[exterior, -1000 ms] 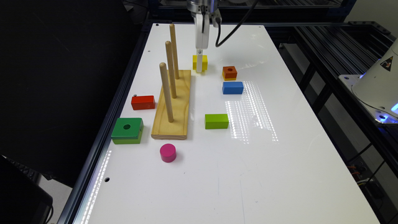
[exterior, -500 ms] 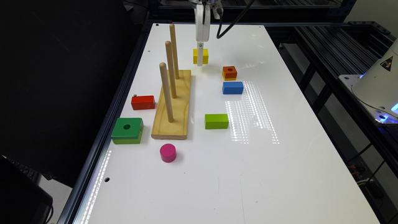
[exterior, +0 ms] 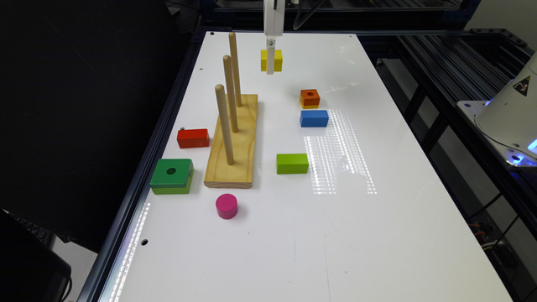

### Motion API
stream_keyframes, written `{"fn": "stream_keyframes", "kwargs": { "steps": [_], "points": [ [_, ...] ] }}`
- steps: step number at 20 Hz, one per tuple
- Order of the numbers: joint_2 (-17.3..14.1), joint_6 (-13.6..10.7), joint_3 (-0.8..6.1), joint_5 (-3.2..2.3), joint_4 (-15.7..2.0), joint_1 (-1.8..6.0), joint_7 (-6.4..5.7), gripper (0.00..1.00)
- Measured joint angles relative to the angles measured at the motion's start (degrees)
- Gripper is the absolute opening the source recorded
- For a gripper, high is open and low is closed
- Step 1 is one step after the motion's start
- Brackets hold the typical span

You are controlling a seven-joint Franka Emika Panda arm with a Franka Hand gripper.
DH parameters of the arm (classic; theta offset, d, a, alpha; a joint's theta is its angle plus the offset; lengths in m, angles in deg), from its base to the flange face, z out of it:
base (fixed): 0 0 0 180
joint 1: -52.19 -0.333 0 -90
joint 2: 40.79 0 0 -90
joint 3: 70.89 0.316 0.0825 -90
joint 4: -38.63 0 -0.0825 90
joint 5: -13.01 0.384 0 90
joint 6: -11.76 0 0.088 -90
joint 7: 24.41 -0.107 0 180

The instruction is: Pick up yellow block.

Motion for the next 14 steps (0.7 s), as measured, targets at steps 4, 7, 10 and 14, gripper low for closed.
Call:
{"fn": "stream_keyframes", "kwargs": {
  "steps": [4, 7, 10, 14],
  "points": [
    [4.09, -3.57, 0.51, 2.38, -0.11, 0.15, 1.38, 0.0],
    [5.79, -5.05, 0.72, 3.74, 0.05, 0.39, 2.37, 0.0],
    [5.7, -5.05, 0.77, 3.79, 0.04, 0.5, 2.5, 0.0],
    [7.14, -6.52, 0.9, 4.37, -0.51, 0.51, 2.71, 0.0]
  ]
}}
